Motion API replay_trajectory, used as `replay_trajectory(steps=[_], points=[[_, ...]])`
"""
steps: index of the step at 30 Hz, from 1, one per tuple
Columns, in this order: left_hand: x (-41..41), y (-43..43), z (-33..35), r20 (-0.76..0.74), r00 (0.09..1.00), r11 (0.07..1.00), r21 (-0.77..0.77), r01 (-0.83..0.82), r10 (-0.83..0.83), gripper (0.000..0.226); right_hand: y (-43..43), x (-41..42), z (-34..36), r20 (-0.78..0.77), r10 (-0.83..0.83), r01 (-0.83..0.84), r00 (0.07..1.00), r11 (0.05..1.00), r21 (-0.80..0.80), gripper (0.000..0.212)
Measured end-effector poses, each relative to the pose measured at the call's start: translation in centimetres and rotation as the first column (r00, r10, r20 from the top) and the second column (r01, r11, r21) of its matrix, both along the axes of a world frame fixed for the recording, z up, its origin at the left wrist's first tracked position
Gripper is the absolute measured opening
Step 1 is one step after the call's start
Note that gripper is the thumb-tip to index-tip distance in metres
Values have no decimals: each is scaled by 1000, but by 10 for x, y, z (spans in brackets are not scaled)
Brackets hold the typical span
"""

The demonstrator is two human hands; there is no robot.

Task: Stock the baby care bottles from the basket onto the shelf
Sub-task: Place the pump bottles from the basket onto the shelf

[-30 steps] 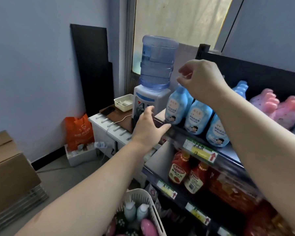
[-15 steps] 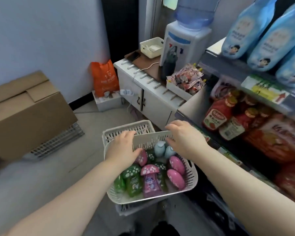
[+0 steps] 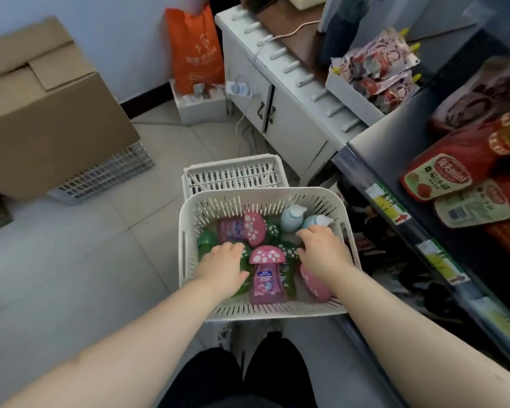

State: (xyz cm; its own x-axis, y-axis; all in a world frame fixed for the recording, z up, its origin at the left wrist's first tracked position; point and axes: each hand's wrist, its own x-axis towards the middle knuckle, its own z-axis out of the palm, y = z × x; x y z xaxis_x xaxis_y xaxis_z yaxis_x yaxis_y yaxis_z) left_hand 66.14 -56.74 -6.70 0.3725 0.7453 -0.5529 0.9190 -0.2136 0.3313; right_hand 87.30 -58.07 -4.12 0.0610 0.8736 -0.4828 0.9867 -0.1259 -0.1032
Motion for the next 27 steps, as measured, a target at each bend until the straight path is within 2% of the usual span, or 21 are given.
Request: replay_trajectory(steps=[4, 7, 10, 15, 22, 27], points=[[27, 13, -16, 19, 1000, 999, -28, -19, 19, 59, 23, 24, -22, 71, -10, 8, 997, 999, 36, 28], [53, 29, -26, 74, 997, 999, -23, -31, 32, 62, 38, 37, -32, 96, -14, 16, 995, 1000, -23, 36], [86, 46, -35, 102, 995, 1000, -15, -16, 17, 66, 47, 42, -41, 150, 31, -17, 988, 996, -93, 37], [132, 72, -49, 107, 994, 1000, -16, -5, 6, 57, 55, 42, -48, 219, 131, -118, 967, 991, -69, 30], [152, 91, -46, 41, 997, 998, 18, -60, 59, 12, 60, 49, -42, 131, 169, -167, 977, 986, -25, 28], [136, 81, -31, 164, 978, 990, 37, -137, 129, 20, 56, 55, -17, 3, 56, -57, 998, 996, 65, 25]])
